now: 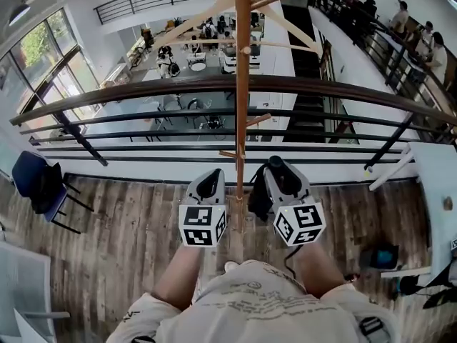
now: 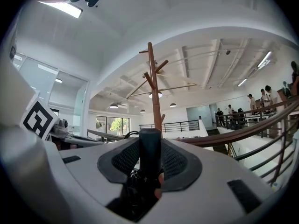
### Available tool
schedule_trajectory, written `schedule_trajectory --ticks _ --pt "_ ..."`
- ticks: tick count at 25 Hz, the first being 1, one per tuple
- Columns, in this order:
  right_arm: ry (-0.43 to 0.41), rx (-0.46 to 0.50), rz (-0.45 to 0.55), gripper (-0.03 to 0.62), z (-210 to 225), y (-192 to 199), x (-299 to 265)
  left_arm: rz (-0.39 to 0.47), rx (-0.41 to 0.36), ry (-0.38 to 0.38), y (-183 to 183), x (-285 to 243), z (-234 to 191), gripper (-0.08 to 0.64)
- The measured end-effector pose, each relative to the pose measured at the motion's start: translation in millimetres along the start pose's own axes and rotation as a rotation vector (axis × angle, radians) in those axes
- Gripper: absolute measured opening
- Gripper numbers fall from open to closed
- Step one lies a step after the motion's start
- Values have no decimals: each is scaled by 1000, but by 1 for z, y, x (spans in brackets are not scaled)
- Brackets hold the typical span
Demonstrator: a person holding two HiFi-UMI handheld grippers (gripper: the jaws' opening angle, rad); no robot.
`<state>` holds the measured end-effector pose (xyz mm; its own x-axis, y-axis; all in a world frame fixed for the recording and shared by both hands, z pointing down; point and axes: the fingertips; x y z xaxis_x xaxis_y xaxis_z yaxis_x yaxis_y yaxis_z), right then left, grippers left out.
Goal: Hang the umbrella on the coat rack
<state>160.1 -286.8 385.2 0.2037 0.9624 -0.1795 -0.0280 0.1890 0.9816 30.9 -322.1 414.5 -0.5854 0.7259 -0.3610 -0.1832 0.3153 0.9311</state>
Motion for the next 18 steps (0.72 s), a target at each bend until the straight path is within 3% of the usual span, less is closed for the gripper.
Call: schedule_trajectory --ticks 11,18 --pt "-16 12 -83 135 16 30 -81 -53 49 9 13 -60 -41 5" --pt "-129 26 -137 135 25 50 -120 -52 85 -87 10 -80 -57 5"
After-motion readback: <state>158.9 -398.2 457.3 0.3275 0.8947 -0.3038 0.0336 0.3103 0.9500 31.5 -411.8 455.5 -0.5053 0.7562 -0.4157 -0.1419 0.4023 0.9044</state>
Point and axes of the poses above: the fingertips, and each gripper's own axes: x backward along the fingers, z to its right, y out of its underside, and after that the axes turned 10 degrees about -z, right-handed
